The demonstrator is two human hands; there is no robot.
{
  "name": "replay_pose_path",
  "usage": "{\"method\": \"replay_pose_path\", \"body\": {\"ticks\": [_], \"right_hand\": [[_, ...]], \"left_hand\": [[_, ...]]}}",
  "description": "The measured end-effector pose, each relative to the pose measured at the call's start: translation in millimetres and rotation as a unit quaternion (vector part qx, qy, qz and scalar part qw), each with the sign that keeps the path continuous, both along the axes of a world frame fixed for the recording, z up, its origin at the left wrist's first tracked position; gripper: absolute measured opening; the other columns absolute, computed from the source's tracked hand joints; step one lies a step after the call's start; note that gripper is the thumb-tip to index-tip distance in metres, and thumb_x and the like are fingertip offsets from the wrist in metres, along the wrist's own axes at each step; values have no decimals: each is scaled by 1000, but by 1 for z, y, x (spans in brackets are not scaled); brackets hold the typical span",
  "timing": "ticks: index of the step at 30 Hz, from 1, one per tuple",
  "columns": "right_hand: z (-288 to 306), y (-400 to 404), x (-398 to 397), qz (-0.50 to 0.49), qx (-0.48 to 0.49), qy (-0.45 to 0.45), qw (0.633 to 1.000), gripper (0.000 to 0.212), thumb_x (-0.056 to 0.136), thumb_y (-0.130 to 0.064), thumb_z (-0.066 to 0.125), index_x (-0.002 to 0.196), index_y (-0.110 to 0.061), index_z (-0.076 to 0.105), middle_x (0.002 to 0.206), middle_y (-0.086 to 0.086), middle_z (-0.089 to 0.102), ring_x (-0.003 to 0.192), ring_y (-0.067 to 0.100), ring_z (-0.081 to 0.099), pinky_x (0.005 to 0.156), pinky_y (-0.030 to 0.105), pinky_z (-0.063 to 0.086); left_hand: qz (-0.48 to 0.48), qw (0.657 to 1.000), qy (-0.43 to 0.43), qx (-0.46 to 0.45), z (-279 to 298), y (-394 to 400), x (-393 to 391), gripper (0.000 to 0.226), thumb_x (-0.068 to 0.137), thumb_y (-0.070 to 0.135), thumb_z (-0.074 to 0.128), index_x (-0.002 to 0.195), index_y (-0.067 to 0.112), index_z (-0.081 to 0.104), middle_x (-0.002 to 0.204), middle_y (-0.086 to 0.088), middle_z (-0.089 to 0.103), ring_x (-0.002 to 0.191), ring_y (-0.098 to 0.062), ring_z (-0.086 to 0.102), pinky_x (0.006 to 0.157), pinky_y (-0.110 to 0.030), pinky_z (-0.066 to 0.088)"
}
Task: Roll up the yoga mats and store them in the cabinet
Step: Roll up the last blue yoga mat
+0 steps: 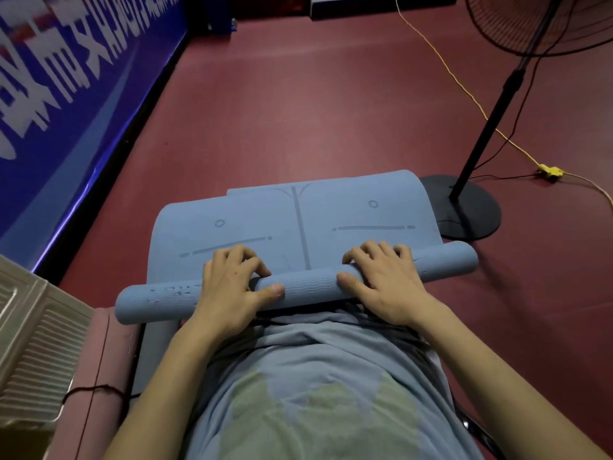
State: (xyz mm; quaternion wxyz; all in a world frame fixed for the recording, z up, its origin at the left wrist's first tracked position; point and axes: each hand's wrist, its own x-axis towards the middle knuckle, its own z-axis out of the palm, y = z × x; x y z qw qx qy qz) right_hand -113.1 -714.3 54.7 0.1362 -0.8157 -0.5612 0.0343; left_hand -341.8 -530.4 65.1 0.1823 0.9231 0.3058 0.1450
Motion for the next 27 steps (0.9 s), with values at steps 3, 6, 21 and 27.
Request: {"method": "replay_pose_path", "body": {"ticks": [3, 6, 21, 27], "right_hand": [[1, -2, 8, 21, 28, 27, 999, 49, 91, -75, 29, 110, -33, 46, 100, -16, 42, 97, 12, 43, 93, 39, 27], [11, -1, 7, 10, 14, 62, 998, 49, 84, -80, 32, 102, -36, 45, 98, -18, 47, 97, 13, 38, 90, 37, 28], [4, 8, -13, -73, 45, -72, 994, 50, 93, -58, 34, 106, -25, 70, 105, -7, 69, 100, 28, 49, 88, 42, 40], [9, 17, -9, -58, 10, -67, 996, 35, 102, -51, 43, 119, -30, 64, 120, -10, 66, 113, 24, 44, 100, 39, 34]], "left_hand": [[-7, 998, 44, -38, 5, 7, 6, 51, 68, 81, 42, 87, 35, 56, 95, 18, 51, 95, -12, 45, 80, -35, 30], [-22, 995, 64, -70, 3, 13, 2, 54, 69, 82, 44, 90, 34, 55, 97, 15, 52, 90, -10, 53, 77, -38, 42], [-36, 988, 143, 44, 20, 22, 25, 78, 77, 78, 13, 106, 39, 74, 100, 6, 40, 95, -19, 32, 85, -37, 28], [-19, 977, 87, 192, 1, -1, 13, 53, 98, 56, 27, 107, 20, 65, 96, -1, 57, 86, -28, 48, 73, -40, 32]]}}
